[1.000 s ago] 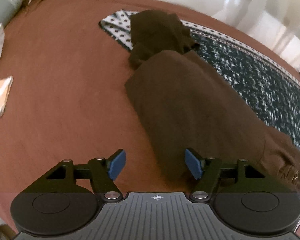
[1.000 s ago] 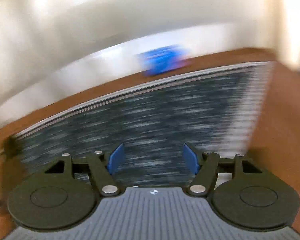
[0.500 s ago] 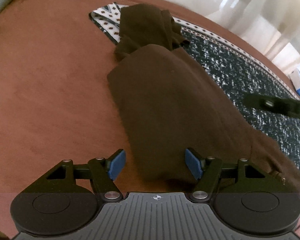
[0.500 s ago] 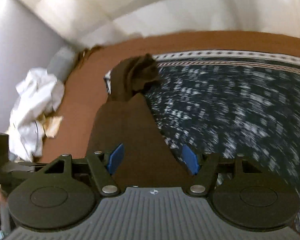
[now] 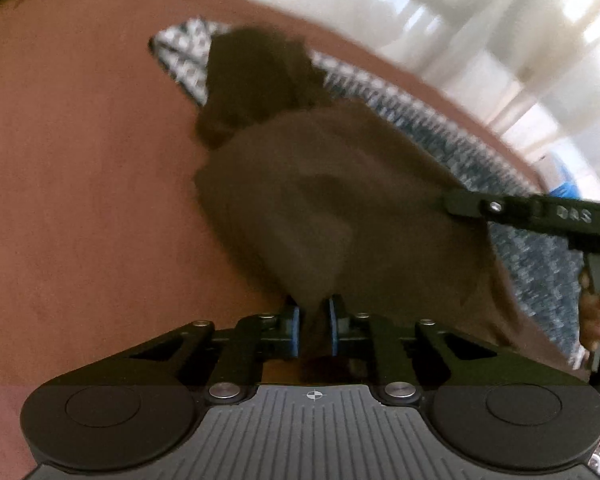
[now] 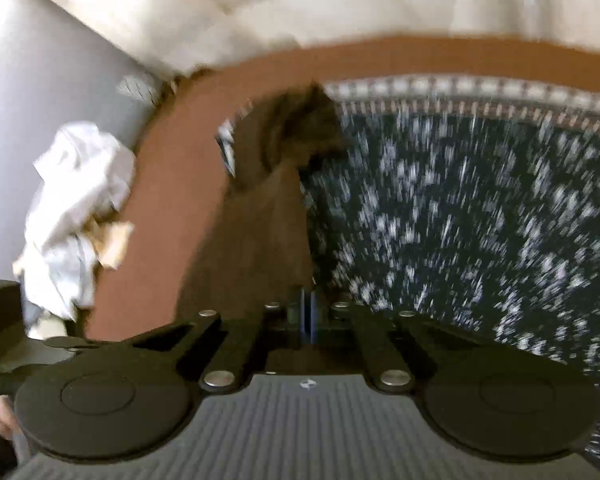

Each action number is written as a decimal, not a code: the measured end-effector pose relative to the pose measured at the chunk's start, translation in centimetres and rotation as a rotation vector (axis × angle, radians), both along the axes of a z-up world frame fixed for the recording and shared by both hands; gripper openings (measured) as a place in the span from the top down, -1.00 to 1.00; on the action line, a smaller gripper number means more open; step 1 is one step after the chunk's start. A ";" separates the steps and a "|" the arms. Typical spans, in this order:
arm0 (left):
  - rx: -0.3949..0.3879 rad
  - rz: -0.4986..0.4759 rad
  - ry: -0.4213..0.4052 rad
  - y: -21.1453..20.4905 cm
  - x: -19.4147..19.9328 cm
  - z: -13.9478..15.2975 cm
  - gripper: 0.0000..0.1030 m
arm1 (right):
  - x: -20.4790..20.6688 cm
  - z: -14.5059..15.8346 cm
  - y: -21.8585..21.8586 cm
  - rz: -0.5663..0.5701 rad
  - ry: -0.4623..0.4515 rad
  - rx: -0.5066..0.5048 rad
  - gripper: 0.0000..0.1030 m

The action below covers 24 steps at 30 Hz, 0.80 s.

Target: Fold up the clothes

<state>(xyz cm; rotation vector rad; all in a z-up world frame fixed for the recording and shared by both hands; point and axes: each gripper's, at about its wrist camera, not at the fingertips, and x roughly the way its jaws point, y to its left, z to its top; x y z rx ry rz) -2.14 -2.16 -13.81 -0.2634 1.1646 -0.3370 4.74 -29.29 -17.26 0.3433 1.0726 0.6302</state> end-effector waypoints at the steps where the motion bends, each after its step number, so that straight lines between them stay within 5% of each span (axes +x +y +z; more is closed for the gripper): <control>1: -0.015 -0.007 -0.021 0.0 0.0 0.9 0.82 | -0.5 1.1 -0.6 -0.010 -0.025 0.014 0.94; 11: -0.148 -0.209 -0.224 -6.2 1.3 8.5 0.76 | -7.9 10.3 -10.2 -0.252 -0.284 0.083 0.95; 13: -0.126 -0.232 -0.246 -7.3 1.2 8.9 0.34 | -9.6 11.3 -12.6 -0.325 -0.320 0.068 0.99; 16: -0.123 -0.248 -0.233 -7.8 1.4 8.5 0.34 | -12.4 12.2 -16.7 -0.487 -0.367 0.054 1.00; 20: -0.114 -0.221 -0.193 -7.5 2.4 7.2 0.34 | -15.4 12.1 -21.6 -0.653 -0.350 0.056 1.00; 23: -0.076 -0.193 -0.178 -6.7 3.2 6.1 0.32 | -16.0 10.6 -21.9 -0.651 -0.293 0.030 0.99; 24: -0.051 -0.181 -0.179 -6.4 3.6 5.8 0.17 | -15.9 9.9 -21.5 -0.641 -0.274 0.015 0.99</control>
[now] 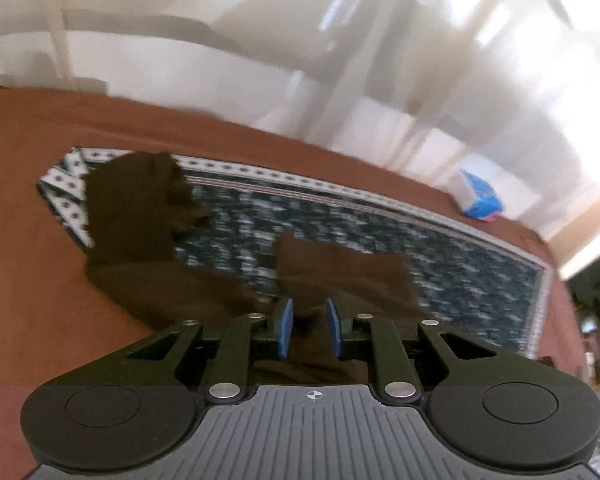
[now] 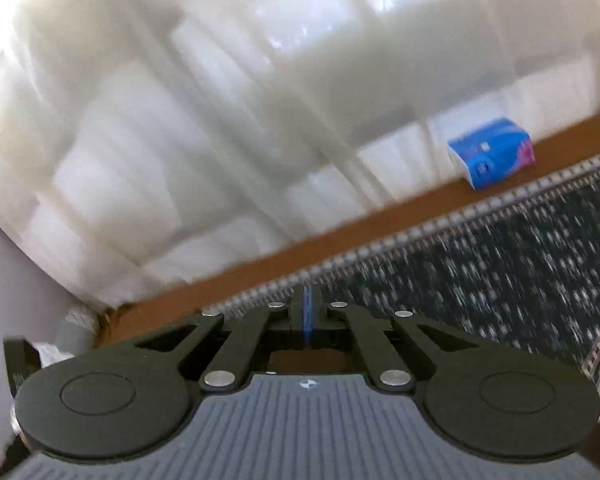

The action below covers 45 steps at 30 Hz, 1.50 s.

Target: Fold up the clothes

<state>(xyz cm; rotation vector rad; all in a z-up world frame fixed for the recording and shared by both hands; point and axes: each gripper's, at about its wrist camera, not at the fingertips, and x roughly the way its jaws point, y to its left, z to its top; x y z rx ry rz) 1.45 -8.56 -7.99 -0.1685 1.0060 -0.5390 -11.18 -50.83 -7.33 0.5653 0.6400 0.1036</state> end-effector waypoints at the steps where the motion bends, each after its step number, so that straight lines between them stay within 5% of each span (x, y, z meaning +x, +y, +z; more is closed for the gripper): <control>1: 0.023 0.015 -0.003 0.3 0.3 -0.3 -0.06 | 0.2 -0.7 0.5 0.012 0.024 -0.007 0.98; 9: 0.154 0.136 0.033 3.3 3.9 -3.4 -0.43 | 1.1 -4.1 3.9 0.085 0.127 -0.008 0.74; 11: 0.173 0.167 0.057 4.0 5.1 -4.4 -0.44 | 1.3 -4.4 4.3 0.087 0.142 -0.023 0.26; 12: 0.183 0.183 0.069 4.3 5.7 -4.9 -0.44 | 1.3 -4.4 4.5 0.089 0.151 -0.032 0.20; 19: 0.203 0.338 0.068 7.3 9.4 -6.3 -0.48 | 0.7 -4.6 5.1 0.089 0.183 -0.062 0.10; 27: 0.275 0.311 0.108 7.0 13.7 -8.7 -0.49 | 1.3 -5.9 5.9 0.071 0.246 -0.066 0.01; 29: 0.292 0.293 0.123 6.6 14.2 -9.6 -0.39 | 1.5 -6.3 6.4 0.074 0.264 -0.072 -0.09; 31: 0.276 0.265 0.127 6.5 14.1 -10.0 1.00 | 1.9 -6.6 7.0 0.084 0.282 -0.087 -0.10; 34: 0.246 0.242 0.091 6.7 13.2 -9.1 1.00 | 2.5 -7.0 7.6 0.099 0.302 -0.103 -0.12; 41: 0.177 0.252 -0.103 10.7 6.9 -1.3 1.00 | 2.9 -7.3 7.2 0.086 0.321 -0.107 -0.14; 45: 0.195 0.301 -0.129 14.4 2.8 1.3 1.00 | 2.7 -7.5 6.7 0.080 0.327 -0.101 -0.15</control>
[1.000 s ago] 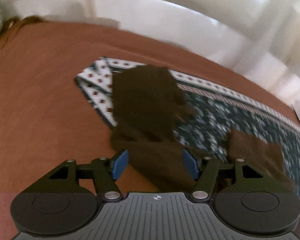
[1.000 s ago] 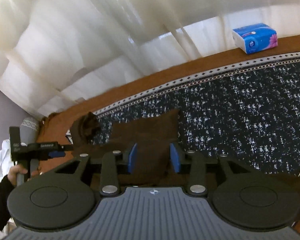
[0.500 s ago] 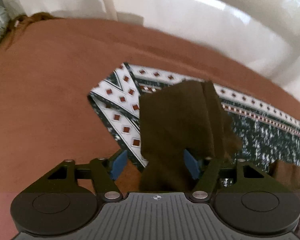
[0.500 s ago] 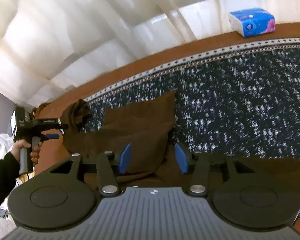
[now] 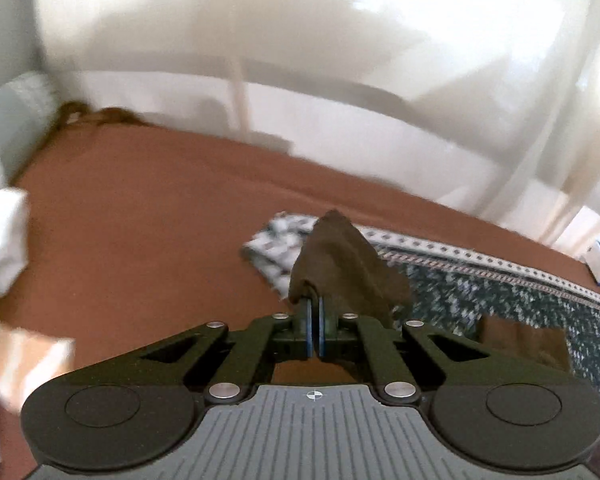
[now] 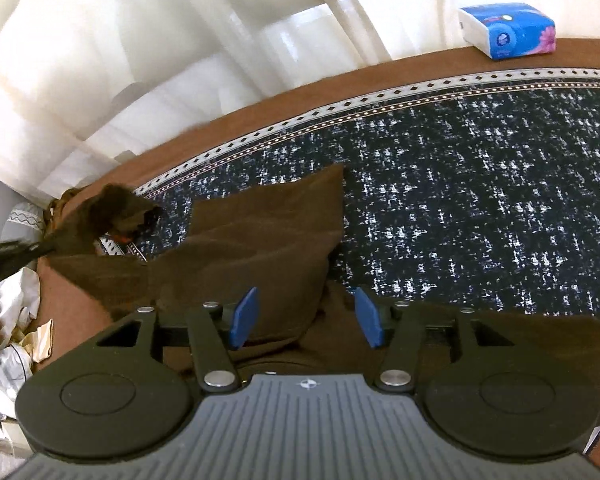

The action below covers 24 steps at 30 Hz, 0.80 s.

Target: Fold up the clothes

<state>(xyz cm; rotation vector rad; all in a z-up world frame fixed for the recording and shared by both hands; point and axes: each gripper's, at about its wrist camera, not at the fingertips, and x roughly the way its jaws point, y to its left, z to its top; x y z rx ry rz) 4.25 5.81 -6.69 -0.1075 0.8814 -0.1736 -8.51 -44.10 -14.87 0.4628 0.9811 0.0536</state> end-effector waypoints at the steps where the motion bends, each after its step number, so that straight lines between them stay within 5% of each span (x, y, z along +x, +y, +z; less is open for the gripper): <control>1: 0.018 0.021 0.006 1.0 -1.1 0.1 1.00 | 0.0 -0.1 -0.1 0.000 0.003 0.001 -0.15; 9: 0.070 0.183 0.223 6.4 -3.8 -5.5 1.00 | -0.4 -0.8 0.1 0.017 0.017 0.020 -0.15; 11: 0.054 0.174 0.299 6.5 -4.3 -6.9 0.75 | -0.5 -0.8 0.2 0.024 0.017 0.022 -0.16; 16: 0.036 0.053 0.162 3.6 -5.2 -2.6 -0.11 | -0.7 -0.3 0.8 0.048 0.008 0.016 -0.17; 19: 0.000 -0.060 0.064 0.5 -4.7 0.0 -0.32 | -0.3 -0.1 1.9 0.079 -0.002 0.016 -0.17; 24: -0.040 -0.320 0.058 -8.1 -3.1 -2.6 -0.47 | 0.4 -0.5 3.2 0.101 -0.008 0.035 -0.18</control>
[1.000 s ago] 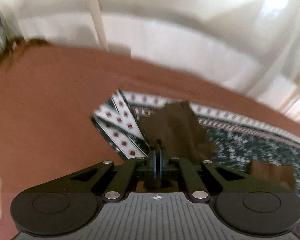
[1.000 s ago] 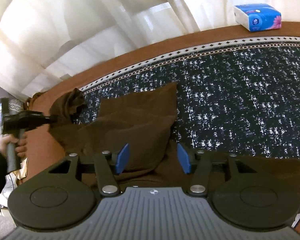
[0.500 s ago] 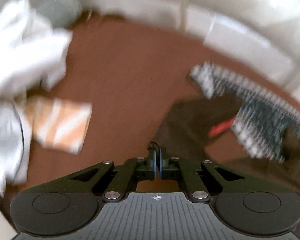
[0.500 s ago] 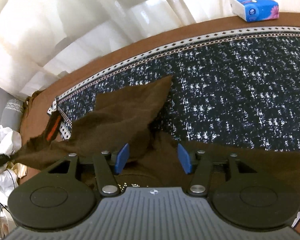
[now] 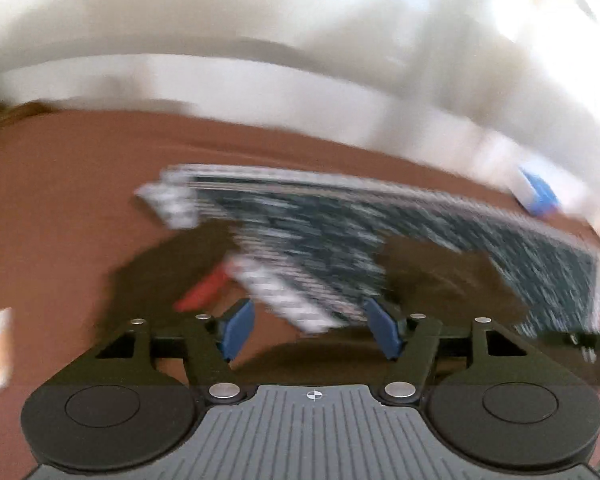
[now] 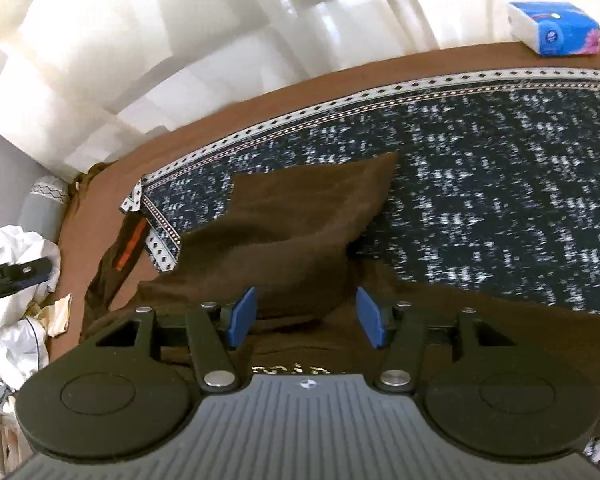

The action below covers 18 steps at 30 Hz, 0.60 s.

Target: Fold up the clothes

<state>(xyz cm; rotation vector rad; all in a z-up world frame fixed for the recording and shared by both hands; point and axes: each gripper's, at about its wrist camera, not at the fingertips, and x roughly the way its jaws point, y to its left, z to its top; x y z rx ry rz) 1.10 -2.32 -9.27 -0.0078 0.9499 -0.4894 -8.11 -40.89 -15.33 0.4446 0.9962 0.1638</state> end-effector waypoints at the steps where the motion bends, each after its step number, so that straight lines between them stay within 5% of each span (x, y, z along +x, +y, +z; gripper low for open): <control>1: 0.007 -0.054 0.004 -1.9 0.3 -1.0 -0.47 | 0.0 0.0 0.1 0.002 0.001 -0.002 -0.18; 8: 0.096 -0.266 0.075 -9.3 1.6 -6.3 -0.48 | -0.7 0.4 -0.4 -0.015 0.004 -0.034 -0.21; 18: 0.169 -0.368 0.139 -11.0 2.8 -8.9 -0.45 | 3.1 -2.7 -1.0 0.055 0.005 -0.109 -0.38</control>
